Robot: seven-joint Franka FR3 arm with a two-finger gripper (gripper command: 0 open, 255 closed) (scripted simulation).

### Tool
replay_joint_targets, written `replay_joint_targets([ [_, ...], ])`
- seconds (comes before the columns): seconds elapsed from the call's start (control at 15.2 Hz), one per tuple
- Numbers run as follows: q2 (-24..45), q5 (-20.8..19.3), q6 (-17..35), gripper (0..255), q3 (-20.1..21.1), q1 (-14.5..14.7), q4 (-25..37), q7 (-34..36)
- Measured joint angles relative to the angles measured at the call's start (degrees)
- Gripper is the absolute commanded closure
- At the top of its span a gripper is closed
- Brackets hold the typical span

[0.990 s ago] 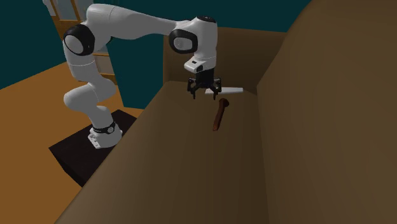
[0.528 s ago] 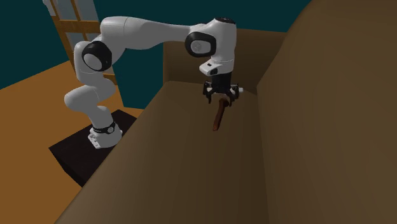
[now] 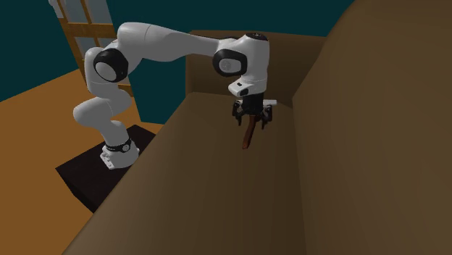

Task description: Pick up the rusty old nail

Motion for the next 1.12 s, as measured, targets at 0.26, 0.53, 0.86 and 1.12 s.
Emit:
replay_joint_targets([
  [0.26,-0.01,-0.02,0.27,255,0.01,0.02,-0.23,0.07],
  [0.53,-0.03,-0.02,0.32,255,0.01,0.02,-0.27,0.08],
  [0.86,-0.12,0.07,-1.18,255,0.03,0.03,1.12,-0.13],
  [1.12,0.43,-0.1,-4.57,255,0.08,0.63,5.08,-0.08],
])
